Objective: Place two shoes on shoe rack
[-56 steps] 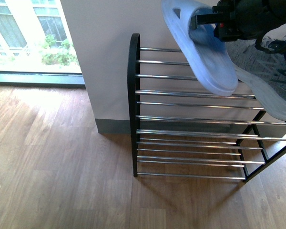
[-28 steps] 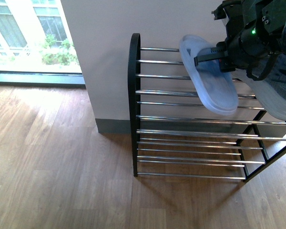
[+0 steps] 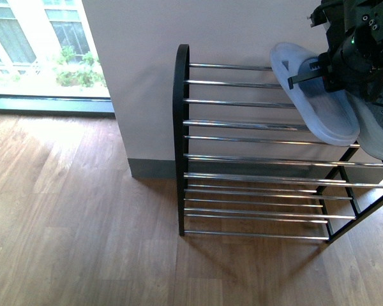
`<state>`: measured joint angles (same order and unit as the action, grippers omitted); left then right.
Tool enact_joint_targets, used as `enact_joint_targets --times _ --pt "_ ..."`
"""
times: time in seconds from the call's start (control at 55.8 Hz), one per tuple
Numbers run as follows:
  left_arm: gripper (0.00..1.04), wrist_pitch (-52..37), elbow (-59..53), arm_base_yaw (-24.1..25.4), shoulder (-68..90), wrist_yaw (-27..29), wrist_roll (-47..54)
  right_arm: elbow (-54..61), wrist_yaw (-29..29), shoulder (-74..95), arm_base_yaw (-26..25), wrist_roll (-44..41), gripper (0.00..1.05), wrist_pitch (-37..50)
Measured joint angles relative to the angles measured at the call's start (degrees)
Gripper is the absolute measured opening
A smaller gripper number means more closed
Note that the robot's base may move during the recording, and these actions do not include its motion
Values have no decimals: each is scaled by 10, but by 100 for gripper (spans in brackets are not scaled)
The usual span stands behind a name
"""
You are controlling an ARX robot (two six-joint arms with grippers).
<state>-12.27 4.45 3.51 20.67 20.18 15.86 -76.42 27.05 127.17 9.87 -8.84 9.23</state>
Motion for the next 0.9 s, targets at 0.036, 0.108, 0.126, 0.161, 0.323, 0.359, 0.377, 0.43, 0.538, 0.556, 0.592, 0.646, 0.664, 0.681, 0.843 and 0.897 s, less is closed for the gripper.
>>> enact_joint_targets --times 0.036,0.108,0.126,0.161,0.323,0.359,0.377,0.43,0.538,0.556,0.592,0.646,0.664,0.681,0.843,0.897 --pt "2 0 0 0 0 0 0 -1 -3 0 0 1 1 -4" --pt "2 0 0 0 0 0 0 -1 -8 -2 2 8 11 -6" --pt "2 0 0 0 0 0 0 0 -11 -4 3 11 14 -8" --pt "2 0 0 0 0 0 0 5 -21 -10 3 18 21 -10" --pt "2 0 0 0 0 0 0 30 -65 -63 2 57 48 -43" --pt "2 0 0 0 0 0 0 34 -85 -86 1 71 55 -63" --pt "2 0 0 0 0 0 0 35 -97 -98 -1 80 58 -77" --pt "2 0 0 0 0 0 0 38 -130 -138 -7 106 69 -119" --pt "2 0 0 0 0 0 0 51 -169 -208 -24 120 84 -158" --pt "2 0 0 0 0 0 0 58 -174 -225 -31 120 88 -159" --pt "2 0 0 0 0 0 0 70 -172 -253 -40 113 93 -153" --pt "2 0 0 0 0 0 0 92 -163 -292 -55 99 97 -131" --pt "2 0 0 0 0 0 0 101 -161 -311 -60 88 97 -121" --pt "2 0 0 0 0 0 0 105 -160 -319 -63 86 96 -119" --pt "2 0 0 0 0 0 0 217 -252 -396 -100 80 79 146" --pt "2 0 0 0 0 0 0 266 -262 -409 -101 81 72 229"
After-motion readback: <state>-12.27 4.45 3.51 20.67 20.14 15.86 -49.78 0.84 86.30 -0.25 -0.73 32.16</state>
